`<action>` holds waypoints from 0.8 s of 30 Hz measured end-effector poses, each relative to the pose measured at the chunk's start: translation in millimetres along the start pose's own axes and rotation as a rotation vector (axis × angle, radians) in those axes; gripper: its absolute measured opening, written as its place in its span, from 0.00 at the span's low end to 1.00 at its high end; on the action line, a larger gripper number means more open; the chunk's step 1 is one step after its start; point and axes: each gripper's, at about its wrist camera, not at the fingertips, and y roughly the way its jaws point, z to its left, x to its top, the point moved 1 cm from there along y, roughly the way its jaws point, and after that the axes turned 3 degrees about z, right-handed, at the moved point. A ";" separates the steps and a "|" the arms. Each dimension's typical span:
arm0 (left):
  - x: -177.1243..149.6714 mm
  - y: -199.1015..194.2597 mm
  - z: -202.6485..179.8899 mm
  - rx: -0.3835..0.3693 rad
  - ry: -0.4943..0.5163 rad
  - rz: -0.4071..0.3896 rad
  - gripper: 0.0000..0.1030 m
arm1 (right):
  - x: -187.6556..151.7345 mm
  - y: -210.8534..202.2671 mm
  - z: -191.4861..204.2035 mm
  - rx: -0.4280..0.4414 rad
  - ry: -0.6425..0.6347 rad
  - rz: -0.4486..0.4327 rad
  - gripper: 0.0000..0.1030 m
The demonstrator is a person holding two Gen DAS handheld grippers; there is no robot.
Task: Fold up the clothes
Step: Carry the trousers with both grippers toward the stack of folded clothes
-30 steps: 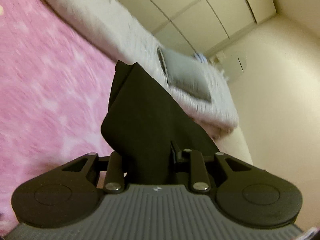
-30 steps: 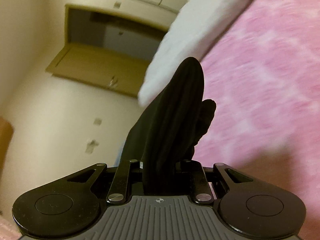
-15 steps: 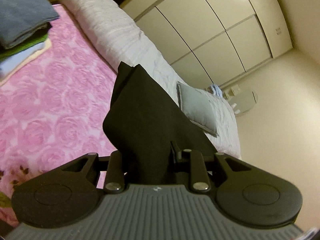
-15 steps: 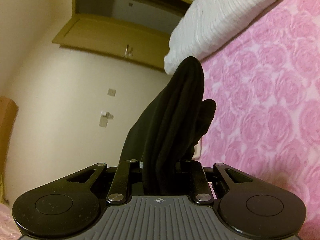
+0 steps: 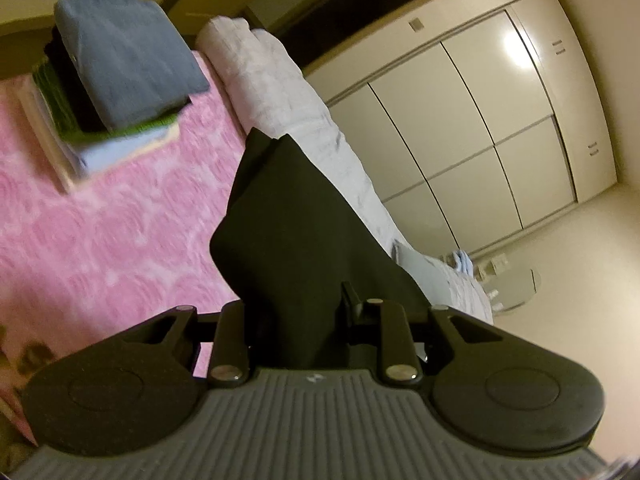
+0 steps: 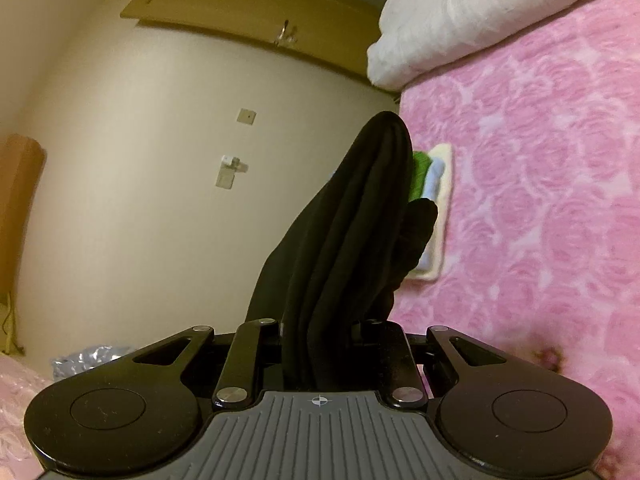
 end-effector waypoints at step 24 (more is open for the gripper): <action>395.3 88.5 204.4 -0.048 0.253 0.218 0.21 | 82.5 369.4 36.8 -0.065 0.115 -0.269 0.18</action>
